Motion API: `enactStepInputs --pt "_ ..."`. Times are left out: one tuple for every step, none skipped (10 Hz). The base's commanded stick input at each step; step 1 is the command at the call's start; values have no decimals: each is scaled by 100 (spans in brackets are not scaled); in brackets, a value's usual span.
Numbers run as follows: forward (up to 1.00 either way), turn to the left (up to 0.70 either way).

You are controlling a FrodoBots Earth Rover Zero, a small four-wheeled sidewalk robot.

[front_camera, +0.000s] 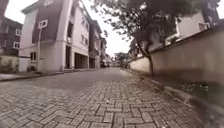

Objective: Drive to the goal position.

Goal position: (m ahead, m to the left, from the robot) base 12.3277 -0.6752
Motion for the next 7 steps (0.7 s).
enactStepInputs --pt "69 3" --pt "69 3" --pt "69 -3" --pt "69 -13" --pt "69 -23" --pt "69 -5" --pt "69 3"
